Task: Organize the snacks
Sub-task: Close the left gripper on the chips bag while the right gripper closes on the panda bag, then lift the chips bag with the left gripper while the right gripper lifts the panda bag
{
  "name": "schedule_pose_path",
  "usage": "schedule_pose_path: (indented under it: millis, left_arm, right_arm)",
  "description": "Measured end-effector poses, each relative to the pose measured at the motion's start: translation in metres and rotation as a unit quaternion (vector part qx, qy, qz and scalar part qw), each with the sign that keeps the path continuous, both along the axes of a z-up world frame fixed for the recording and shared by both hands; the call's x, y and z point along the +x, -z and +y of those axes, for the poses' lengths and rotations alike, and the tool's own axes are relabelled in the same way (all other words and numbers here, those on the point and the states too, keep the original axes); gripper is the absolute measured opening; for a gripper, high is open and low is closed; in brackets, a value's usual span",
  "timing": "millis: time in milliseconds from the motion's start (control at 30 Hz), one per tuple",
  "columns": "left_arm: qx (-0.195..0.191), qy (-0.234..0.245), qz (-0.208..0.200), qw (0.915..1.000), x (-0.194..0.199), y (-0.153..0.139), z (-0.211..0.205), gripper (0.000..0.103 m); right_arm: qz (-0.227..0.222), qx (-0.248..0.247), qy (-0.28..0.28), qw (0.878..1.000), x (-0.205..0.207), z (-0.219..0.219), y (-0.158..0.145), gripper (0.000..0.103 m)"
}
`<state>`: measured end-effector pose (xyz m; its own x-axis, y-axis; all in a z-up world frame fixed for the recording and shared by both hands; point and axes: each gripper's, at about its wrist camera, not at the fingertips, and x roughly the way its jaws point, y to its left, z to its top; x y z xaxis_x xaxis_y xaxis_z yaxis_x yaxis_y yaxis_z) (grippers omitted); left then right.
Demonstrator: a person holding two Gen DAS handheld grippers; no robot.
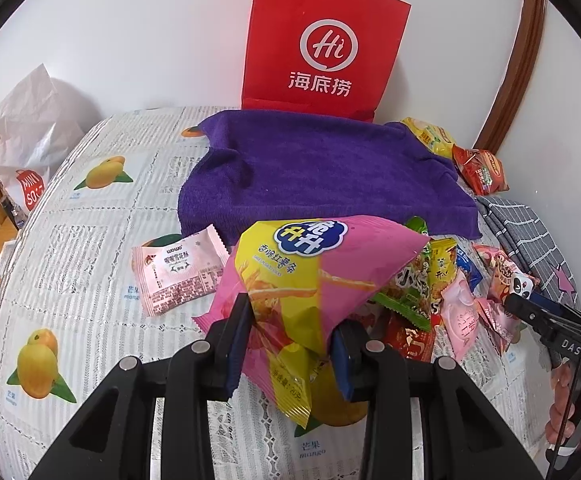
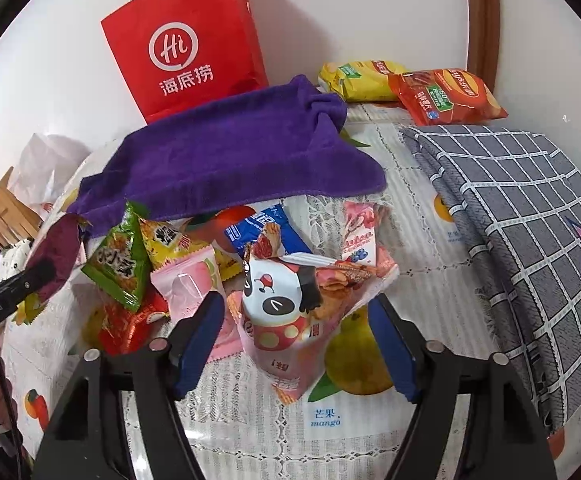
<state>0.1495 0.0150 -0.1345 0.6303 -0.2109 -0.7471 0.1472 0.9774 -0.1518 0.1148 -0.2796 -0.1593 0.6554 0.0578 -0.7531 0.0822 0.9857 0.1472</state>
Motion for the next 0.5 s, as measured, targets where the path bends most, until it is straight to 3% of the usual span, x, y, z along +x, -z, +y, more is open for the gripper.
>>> schedule_pose_path:
  millis: [67, 233, 500]
  left_arm:
    - [-0.001, 0.0, 0.001, 1.0, 0.0, 0.0, 0.0, 0.034]
    - [0.001, 0.004, -0.001, 1.0, -0.001, -0.002, -0.001, 0.034]
    - [-0.002, 0.006, -0.008, 0.9999, -0.006, -0.01, -0.004, 0.034]
  right_arm:
    - [-0.001, 0.009, -0.005, 1.0, 0.0, -0.001, 0.0, 0.05]
    - [-0.015, 0.002, -0.013, 1.0, -0.007, 0.0, -0.008, 0.047]
    - [-0.046, 0.031, -0.031, 0.998, -0.023, -0.001, -0.03, 0.047]
